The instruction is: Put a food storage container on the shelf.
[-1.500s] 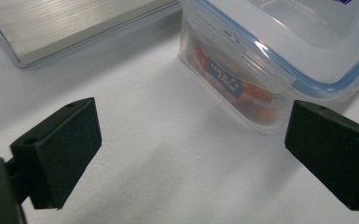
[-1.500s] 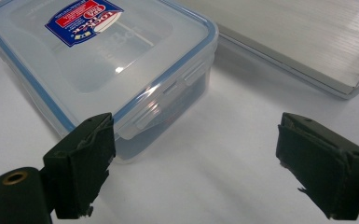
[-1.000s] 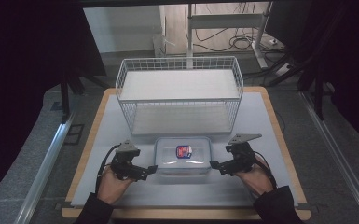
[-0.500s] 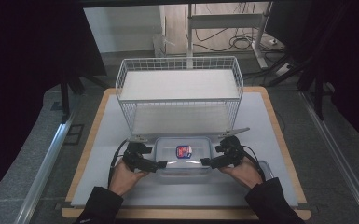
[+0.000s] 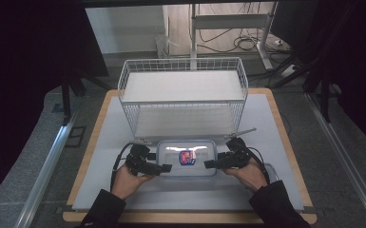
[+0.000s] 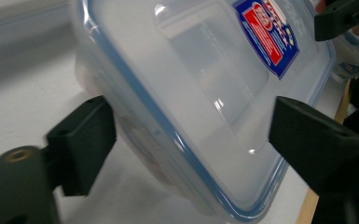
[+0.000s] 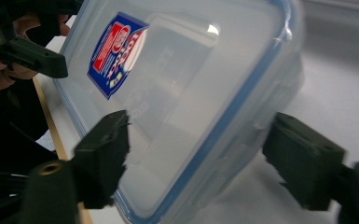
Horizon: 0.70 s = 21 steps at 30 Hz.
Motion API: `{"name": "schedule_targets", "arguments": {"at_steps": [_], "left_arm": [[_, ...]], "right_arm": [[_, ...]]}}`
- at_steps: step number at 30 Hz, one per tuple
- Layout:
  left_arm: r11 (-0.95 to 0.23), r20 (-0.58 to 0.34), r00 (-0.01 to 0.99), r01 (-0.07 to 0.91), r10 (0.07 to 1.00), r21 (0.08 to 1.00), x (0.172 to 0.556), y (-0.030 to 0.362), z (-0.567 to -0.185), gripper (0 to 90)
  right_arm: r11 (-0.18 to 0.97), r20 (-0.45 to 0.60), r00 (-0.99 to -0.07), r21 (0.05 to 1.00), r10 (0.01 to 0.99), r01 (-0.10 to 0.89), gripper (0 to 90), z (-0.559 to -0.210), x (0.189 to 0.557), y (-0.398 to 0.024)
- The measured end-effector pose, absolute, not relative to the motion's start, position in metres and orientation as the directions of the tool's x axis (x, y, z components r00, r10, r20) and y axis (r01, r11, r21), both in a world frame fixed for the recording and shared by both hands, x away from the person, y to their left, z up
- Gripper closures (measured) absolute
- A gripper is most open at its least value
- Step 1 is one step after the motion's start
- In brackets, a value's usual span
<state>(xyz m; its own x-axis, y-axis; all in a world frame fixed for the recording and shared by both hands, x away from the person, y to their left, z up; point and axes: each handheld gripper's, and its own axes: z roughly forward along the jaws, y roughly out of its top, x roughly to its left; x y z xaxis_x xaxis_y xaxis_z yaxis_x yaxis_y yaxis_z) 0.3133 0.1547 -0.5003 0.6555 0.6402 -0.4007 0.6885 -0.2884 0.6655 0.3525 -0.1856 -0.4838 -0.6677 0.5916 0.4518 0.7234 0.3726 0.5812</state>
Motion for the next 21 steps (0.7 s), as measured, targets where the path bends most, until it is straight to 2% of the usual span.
{"name": "schedule_targets", "arguments": {"at_steps": [5, 6, 7, 12, 14, 21], "left_arm": [[-0.247, -0.395, 0.652, 0.669, 0.647, 0.701, 0.297, 0.164, -0.497, 33.0], [-0.231, -0.401, 0.65, 0.667, 0.645, 0.708, 0.294, 0.166, -0.497, 33.0], [-0.209, -0.412, 0.645, 0.666, 0.643, 0.716, 0.289, 0.168, -0.497, 39.0], [-0.159, -0.441, 0.636, 0.665, 0.633, 0.73, 0.281, 0.174, -0.5, 44.1], [-0.133, -0.465, 0.633, 0.668, 0.618, 0.732, 0.279, 0.178, -0.503, 48.7], [-0.104, -0.498, 0.63, 0.675, 0.595, 0.73, 0.276, 0.183, -0.507, 50.6]], "right_arm": [[0.349, 0.441, -0.676, 0.615, 0.59, 0.707, 40.4, -0.478, 0.34, -0.193], [0.349, 0.441, -0.676, 0.615, 0.59, 0.707, 40.4, -0.478, 0.34, -0.193], [0.321, 0.464, -0.672, 0.628, 0.577, 0.709, 46.0, -0.478, 0.335, -0.199], [0.297, 0.477, -0.674, 0.644, 0.565, 0.705, 48.5, -0.479, 0.329, -0.203], [0.3, 0.472, -0.68, 0.649, 0.562, 0.699, 49.3, -0.479, 0.328, -0.204], [0.28, 0.485, -0.68, 0.66, 0.55, 0.697, 48.7, -0.482, 0.327, -0.204]]}}
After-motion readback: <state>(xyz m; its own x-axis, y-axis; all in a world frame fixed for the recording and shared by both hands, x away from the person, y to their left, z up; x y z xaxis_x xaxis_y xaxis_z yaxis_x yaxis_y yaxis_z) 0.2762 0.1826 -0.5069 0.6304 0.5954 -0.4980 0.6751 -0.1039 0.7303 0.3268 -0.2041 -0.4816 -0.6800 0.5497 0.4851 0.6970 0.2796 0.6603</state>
